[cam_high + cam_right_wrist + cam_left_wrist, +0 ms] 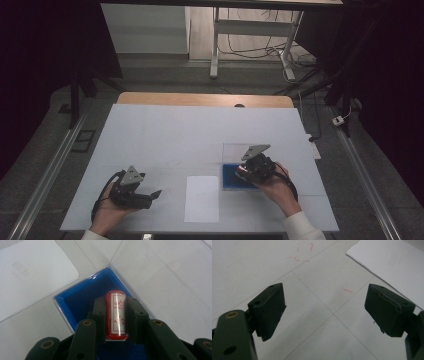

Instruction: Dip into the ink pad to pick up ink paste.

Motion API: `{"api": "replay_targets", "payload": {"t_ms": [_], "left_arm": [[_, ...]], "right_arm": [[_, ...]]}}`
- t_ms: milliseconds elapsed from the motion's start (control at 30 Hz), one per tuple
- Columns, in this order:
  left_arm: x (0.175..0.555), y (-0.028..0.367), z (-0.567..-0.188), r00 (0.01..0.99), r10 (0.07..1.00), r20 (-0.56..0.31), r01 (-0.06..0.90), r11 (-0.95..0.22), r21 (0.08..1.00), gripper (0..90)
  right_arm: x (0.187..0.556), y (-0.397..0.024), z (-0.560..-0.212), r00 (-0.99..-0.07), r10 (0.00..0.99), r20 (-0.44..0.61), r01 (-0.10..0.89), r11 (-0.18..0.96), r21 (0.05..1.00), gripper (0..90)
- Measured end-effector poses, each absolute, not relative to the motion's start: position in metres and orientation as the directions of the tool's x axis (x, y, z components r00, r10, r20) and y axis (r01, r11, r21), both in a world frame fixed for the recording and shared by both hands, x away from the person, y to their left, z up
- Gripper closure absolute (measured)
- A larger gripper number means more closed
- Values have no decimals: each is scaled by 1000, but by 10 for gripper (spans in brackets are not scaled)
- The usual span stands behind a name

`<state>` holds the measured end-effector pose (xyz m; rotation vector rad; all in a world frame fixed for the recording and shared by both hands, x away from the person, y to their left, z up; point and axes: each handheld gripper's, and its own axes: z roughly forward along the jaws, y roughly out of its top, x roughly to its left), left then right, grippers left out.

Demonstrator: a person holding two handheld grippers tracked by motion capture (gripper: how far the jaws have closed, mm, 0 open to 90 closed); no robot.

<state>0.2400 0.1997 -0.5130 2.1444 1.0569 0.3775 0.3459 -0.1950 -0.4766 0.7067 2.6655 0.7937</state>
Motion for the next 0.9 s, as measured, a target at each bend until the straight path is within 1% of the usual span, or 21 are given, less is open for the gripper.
{"api": "replay_targets", "payload": {"t_ms": [533,733,900], "left_arm": [[240,200,-512,622,781,-50,573,-411,709,171],[240,202,-512,622,782,-47,572,-413,709,171],[241,205,-513,618,785,-47,576,-411,706,171]], "right_arm": [[347,-199,-478,-846,526,-92,379,713,589,711],[345,-199,-477,-847,521,-104,369,718,590,708],[344,-205,-472,-852,513,-105,342,697,630,705]]}}
